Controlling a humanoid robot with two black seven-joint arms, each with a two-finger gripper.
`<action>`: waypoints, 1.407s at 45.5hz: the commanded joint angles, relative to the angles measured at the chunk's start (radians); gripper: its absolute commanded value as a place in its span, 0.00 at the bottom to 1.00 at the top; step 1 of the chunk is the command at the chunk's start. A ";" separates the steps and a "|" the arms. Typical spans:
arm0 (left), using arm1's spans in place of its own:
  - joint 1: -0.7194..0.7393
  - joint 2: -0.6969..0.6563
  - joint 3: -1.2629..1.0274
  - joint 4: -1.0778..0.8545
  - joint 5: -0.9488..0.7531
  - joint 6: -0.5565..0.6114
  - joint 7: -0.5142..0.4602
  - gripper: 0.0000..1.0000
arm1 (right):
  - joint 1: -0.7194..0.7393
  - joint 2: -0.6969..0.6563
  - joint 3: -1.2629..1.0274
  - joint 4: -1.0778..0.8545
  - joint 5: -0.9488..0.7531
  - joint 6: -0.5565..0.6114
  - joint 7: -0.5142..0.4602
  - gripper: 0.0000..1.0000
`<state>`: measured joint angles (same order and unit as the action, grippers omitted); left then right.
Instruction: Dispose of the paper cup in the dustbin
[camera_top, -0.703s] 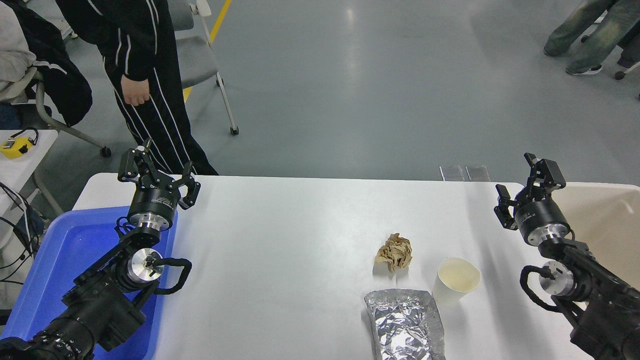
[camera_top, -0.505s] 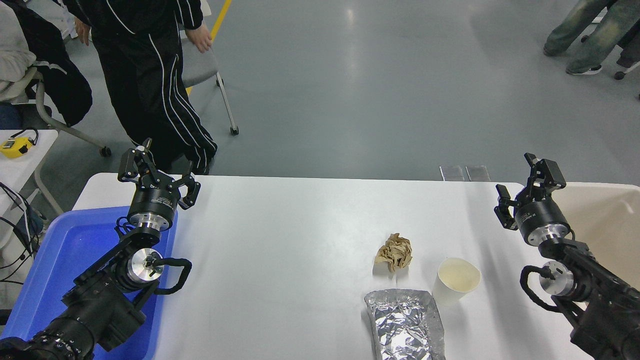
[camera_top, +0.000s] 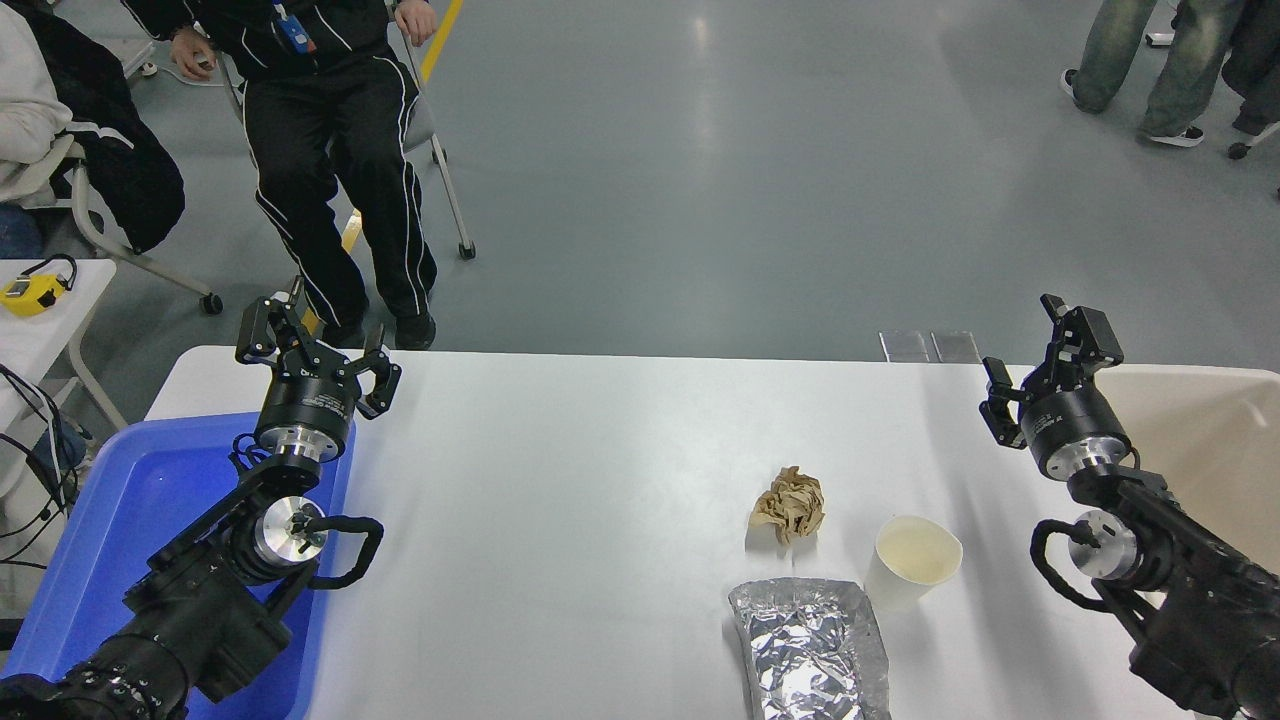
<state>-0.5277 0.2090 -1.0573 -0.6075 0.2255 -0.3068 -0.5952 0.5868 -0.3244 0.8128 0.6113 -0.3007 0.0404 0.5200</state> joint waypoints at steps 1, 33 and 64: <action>0.000 0.000 0.000 0.000 0.000 0.000 0.000 1.00 | 0.034 0.001 -0.001 -0.005 0.000 -0.027 0.000 0.99; 0.000 0.000 0.000 0.000 0.000 0.000 0.000 1.00 | 0.476 -0.346 -0.859 -0.031 0.252 0.019 -0.005 0.99; 0.000 0.001 0.000 0.000 0.000 0.000 0.000 1.00 | 1.108 -0.061 -1.736 0.329 -0.900 0.234 -0.003 0.99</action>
<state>-0.5277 0.2088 -1.0570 -0.6078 0.2257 -0.3068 -0.5951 1.5903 -0.5654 -0.7493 0.8185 -0.7737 0.2570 0.5164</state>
